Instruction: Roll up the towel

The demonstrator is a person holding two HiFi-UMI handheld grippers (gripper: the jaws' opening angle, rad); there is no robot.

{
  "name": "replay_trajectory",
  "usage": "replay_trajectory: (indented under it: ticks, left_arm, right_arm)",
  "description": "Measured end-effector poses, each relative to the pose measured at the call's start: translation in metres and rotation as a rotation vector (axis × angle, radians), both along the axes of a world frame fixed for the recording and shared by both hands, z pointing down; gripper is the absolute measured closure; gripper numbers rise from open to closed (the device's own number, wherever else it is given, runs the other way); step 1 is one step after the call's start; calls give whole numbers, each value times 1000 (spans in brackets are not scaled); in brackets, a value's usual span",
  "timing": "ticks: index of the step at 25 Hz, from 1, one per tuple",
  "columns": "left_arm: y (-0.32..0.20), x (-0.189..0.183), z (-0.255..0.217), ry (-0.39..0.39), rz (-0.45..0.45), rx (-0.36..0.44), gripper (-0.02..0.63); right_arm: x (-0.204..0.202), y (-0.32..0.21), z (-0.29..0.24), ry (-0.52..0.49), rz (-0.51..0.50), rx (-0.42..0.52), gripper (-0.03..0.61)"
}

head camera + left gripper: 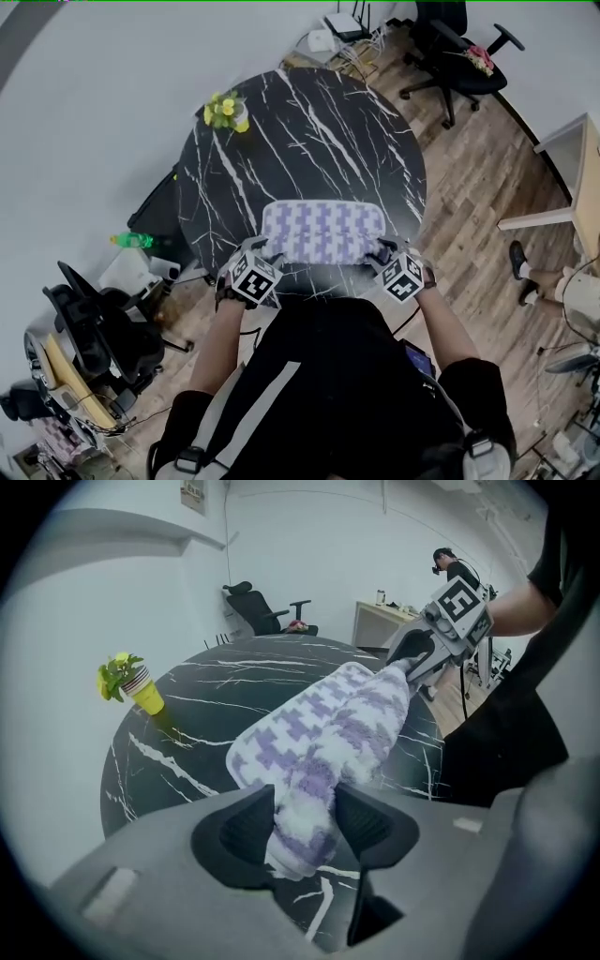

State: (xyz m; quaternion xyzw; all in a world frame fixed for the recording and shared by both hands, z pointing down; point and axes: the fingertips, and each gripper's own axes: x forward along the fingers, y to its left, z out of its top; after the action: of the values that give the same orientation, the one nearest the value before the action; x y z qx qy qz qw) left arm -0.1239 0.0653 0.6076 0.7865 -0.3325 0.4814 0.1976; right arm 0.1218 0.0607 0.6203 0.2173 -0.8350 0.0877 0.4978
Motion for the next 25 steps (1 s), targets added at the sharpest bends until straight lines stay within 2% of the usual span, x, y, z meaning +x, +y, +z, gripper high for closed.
replay_trajectory:
  ticks: [10,14,19,22,25]
  left_arm:
    - [-53,-5,4,-25,-41,38,400]
    - [-68,-6,-2,-14,-90,109,402]
    - [-72,-7,-27,15,-94,222,403]
    - [-68,-5,-34,46,-82,245,408]
    - [-60,1,-29,62,-61,232,411]
  right_arm:
    - [0,-46,0,-29,56,0,386]
    - [-1,-64,4,-18,76,13,385]
    - [0,-80,9,6,84,11,387]
    - [2,-89,11,11,92,10,387]
    - [2,-97,13,21,97,13,387]
